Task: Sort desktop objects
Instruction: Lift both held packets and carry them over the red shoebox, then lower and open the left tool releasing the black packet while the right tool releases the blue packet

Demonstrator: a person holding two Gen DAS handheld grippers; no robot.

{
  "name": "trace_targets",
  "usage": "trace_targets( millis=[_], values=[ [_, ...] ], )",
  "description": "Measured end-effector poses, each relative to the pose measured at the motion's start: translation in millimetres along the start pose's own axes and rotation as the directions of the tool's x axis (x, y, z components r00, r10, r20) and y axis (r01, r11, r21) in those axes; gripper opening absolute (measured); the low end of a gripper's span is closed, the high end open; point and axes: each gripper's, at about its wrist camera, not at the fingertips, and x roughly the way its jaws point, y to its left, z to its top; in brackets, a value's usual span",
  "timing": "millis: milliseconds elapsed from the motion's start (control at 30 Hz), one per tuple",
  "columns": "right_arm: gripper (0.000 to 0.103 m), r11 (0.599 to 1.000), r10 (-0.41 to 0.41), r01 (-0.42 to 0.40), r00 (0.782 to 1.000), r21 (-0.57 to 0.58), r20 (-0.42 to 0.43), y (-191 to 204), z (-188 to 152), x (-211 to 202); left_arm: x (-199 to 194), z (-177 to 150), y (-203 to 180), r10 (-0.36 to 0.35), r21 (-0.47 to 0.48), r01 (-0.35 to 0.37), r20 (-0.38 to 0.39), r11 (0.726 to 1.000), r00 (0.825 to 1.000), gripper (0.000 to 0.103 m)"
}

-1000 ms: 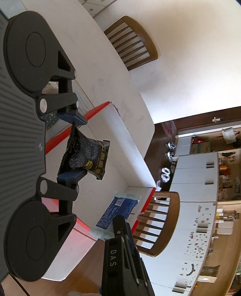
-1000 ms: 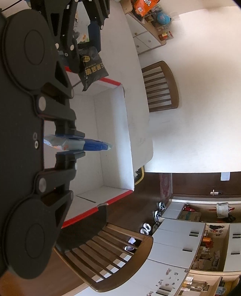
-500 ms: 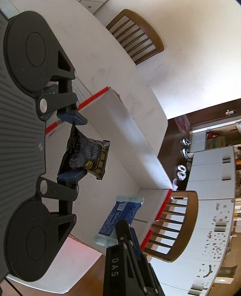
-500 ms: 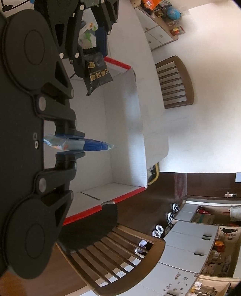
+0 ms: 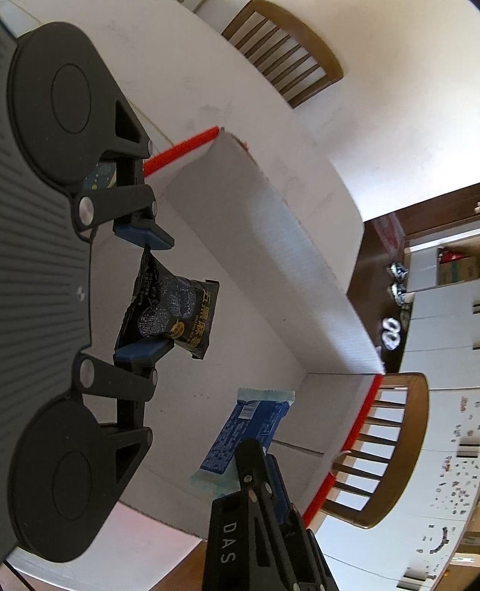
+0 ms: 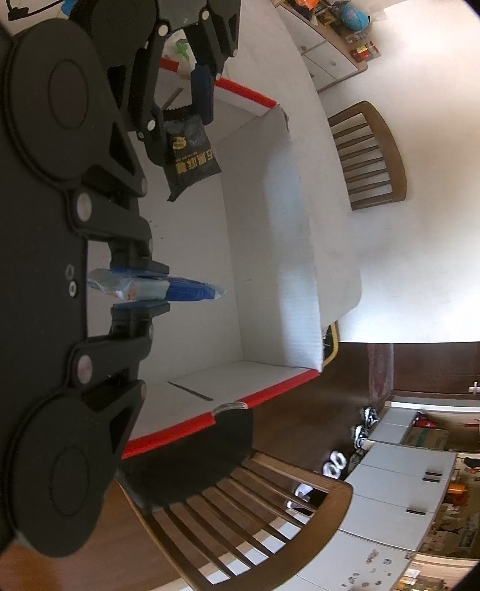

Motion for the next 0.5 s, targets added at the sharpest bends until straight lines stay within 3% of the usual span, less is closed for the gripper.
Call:
trace_targets(
  millis=[333,500],
  values=[
    [0.012,0.992,0.089,-0.08,0.992,0.098,-0.09,-16,6,21,25,10,0,-0.031,0.005,0.032,-0.061,0.999,0.998,0.05],
    [0.012,0.991,0.095,-0.081,0.988,0.11,-0.121,-19,5,29,34,11,-3,-0.034,0.034,0.038,-0.093,0.999,0.995,0.05]
  ],
)
